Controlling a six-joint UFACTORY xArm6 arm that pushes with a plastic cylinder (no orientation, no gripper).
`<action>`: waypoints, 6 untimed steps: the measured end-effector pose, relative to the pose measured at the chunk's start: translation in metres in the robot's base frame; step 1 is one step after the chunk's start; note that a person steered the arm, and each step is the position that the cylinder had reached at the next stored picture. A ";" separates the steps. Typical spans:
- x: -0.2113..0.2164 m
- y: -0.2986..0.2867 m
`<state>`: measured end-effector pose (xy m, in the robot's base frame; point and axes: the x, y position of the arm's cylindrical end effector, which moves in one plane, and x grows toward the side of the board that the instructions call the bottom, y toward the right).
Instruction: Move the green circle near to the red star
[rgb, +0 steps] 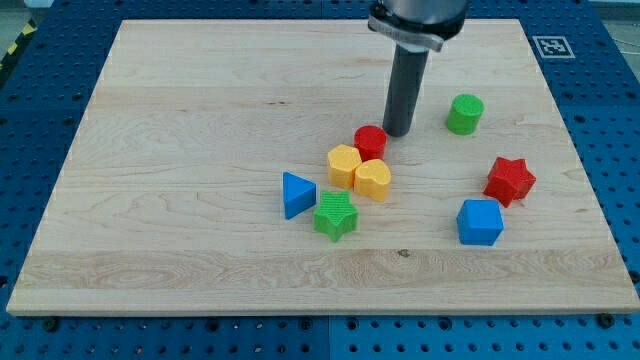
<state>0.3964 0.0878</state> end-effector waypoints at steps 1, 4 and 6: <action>-0.046 0.002; -0.041 0.065; 0.014 0.071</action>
